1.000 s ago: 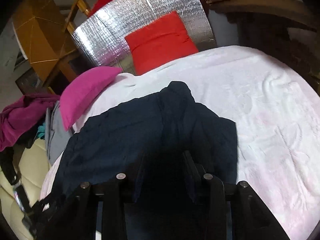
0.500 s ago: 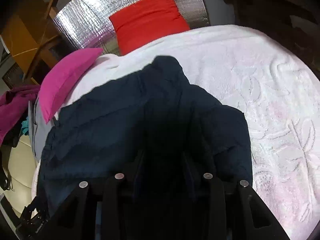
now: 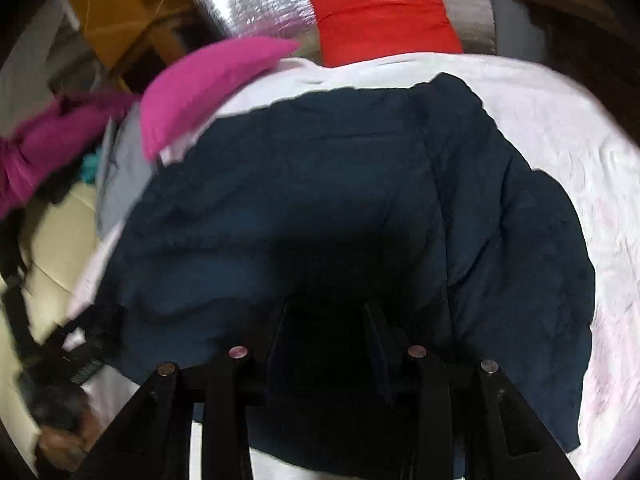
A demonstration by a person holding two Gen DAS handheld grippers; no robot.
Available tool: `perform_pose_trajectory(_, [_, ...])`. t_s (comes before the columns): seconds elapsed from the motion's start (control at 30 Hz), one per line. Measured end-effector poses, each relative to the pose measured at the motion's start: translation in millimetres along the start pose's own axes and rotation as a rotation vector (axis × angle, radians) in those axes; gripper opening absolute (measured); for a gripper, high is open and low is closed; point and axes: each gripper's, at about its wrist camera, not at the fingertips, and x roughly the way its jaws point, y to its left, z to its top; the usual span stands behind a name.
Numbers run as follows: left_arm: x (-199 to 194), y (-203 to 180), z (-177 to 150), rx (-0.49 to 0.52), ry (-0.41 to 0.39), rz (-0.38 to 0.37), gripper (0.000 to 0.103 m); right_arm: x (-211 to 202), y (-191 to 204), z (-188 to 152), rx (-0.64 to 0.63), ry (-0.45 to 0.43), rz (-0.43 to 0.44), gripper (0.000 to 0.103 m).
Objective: Fold large clothes
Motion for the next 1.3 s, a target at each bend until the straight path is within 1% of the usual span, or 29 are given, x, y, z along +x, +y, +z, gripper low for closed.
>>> perform_pose_trajectory(0.1, [0.9,2.1,2.5,-0.009,0.010,-0.008,0.083,-3.7,-7.2,2.5,0.037,0.010,0.039,0.042])
perform_pose_trajectory(0.17, [0.3,6.3,8.2,-0.033,0.021,-0.022,0.083,-8.3,-16.7,10.8,0.075,-0.016,0.082,0.042])
perform_pose_trajectory(0.2, [-1.1,11.4,14.5,-0.061,0.020,-0.036,0.083,-14.5,-22.2,14.5,0.099,-0.054,0.097,0.042])
perform_pose_trajectory(0.27, [-3.4,19.9,27.1,-0.110,0.002,-0.061,0.083,-27.6,-34.9,21.1,0.140,-0.129,0.100,0.042])
perform_pose_trajectory(0.3, [-2.6,24.4,38.6,-0.130,-0.008,-0.070,0.083,-34.7,-45.8,26.7,0.175,-0.174,0.096,0.042])
perform_pose_trajectory(0.37, [3.1,28.7,54.9,-0.144,-0.016,-0.056,0.083,-38.8,-60.5,37.3,0.223,-0.232,0.086,0.042])
perform_pose_trajectory(0.4, [10.3,29.1,65.8,-0.141,-0.017,-0.033,0.083,-39.6,-72.7,42.7,0.246,-0.259,0.075,0.041])
perform_pose_trajectory(0.43, [17.6,28.4,72.0,-0.135,-0.005,-0.020,0.083,-39.2,-79.0,46.4,0.258,-0.273,0.067,0.041])
perform_pose_trajectory(0.47, [32.2,27.3,81.3,-0.131,0.033,-0.006,0.083,-37.1,-87.3,51.5,0.271,-0.287,0.063,0.041])
perform_pose_trajectory(0.53, [54.9,25.8,88.7,-0.147,0.097,-0.014,0.083,-30.2,-95.3,59.4,0.292,-0.279,0.060,0.041])
perform_pose_trajectory(0.6, [77.9,22.7,90.6,-0.154,0.156,-0.021,0.083,-11.0,-99.4,68.0,0.308,-0.240,0.075,0.041])
perform_pose_trajectory(0.63, [85.7,21.2,90.7,-0.152,0.173,-0.019,0.083,2.9,-95.6,64.6,0.314,-0.209,0.074,0.041])
perform_pose_trajectory(0.7, [95.6,18.4,92.3,-0.140,0.186,-0.010,0.084,33.6,-96.8,69.8,0.322,-0.102,0.046,0.042])
perform_pose_trajectory(0.73, [98.3,17.7,93.3,-0.133,0.187,-0.010,0.085,39.1,-95.5,69.5,0.319,-0.083,0.035,0.041])
perform_pose_trajectory(0.8, [103.1,17.6,93.7,-0.130,0.197,-0.002,0.088,43.9,-92.6,71.8,0.304,-0.071,0.023,0.041])
perform_pose_trajectory(0.87, [104.8,18.3,94.3,-0.151,0.203,0.004,0.088,41.6,-90.9,70.3,0.307,-0.075,0.023,0.041])
perform_pose_trajectory(0.93, [96.4,15.4,95.2,-0.141,0.189,0.033,0.088,31.8,-87.2,67.8,0.304,-0.090,0.016,0.040])
perform_pose_trajectory(0.97, [90.8,13.2,96.1,-0.121,0.174,0.054,0.088,26.4,-86.1,67.3,0.303,-0.104,0.015,0.041])
perform_pose_trajectory(1.03, [71.5,5.1,96.1,-0.063,0.109,0.100,0.088,5.9,-79.6,62.4,0.293,-0.150,0.031,0.040])
perform_pose_trajectory(1.1, [48.2,-1.7,91.3,-0.030,0.039,0.131,0.088,-10.1,-69.8,55.3,0.277,-0.170,0.062,0.041])
perform_pose_trajectory(1.13, [39.0,-3.1,87.5,-0.029,0.020,0.129,0.088,-15.6,-64.2,51.7,0.269,-0.167,0.078,0.042])
perform_pose_trajectory(1.17, [28.2,-4.0,81.8,-0.035,0.002,0.109,0.088,-20.7,-55.9,45.5,0.253,-0.160,0.092,0.042])
perform_pose_trajectory(1.23, [10.5,-6.1,71.1,-0.052,-0.018,0.079,0.088,-22.8,-42.8,36.9,0.221,-0.142,0.089,0.042])
perform_pose_trajectory(1.3, [-4.4,-10.4,59.7,-0.064,-0.028,0.068,0.088,-26.7,-27.5,24.7,0.183,-0.119,0.073,0.042])
